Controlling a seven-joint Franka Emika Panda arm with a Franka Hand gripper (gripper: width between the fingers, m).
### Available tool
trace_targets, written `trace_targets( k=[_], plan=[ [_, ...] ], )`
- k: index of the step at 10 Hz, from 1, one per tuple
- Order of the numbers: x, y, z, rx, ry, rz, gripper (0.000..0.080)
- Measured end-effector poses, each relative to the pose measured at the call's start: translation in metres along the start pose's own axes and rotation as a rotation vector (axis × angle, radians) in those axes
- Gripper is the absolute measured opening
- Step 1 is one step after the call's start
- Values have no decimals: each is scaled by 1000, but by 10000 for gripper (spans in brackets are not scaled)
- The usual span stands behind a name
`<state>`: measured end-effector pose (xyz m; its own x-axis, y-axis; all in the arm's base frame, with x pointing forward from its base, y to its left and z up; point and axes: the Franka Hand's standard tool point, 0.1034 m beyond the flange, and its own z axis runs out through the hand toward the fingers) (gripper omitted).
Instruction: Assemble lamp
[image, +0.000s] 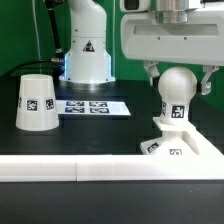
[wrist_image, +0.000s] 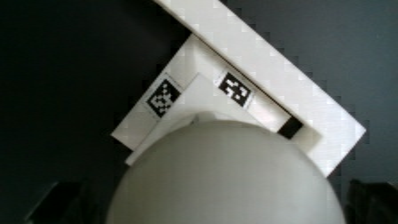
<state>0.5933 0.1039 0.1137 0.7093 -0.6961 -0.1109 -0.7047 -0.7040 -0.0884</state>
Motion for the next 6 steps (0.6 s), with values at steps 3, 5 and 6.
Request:
trace_targets(
  k=[3,5,6],
  plan=[
    [3,2,-2,-32,11,-334,699],
    [7,0,-6,-47,21,-592,699],
    [7,0,-7,-49,20,-682,699]
  ],
)
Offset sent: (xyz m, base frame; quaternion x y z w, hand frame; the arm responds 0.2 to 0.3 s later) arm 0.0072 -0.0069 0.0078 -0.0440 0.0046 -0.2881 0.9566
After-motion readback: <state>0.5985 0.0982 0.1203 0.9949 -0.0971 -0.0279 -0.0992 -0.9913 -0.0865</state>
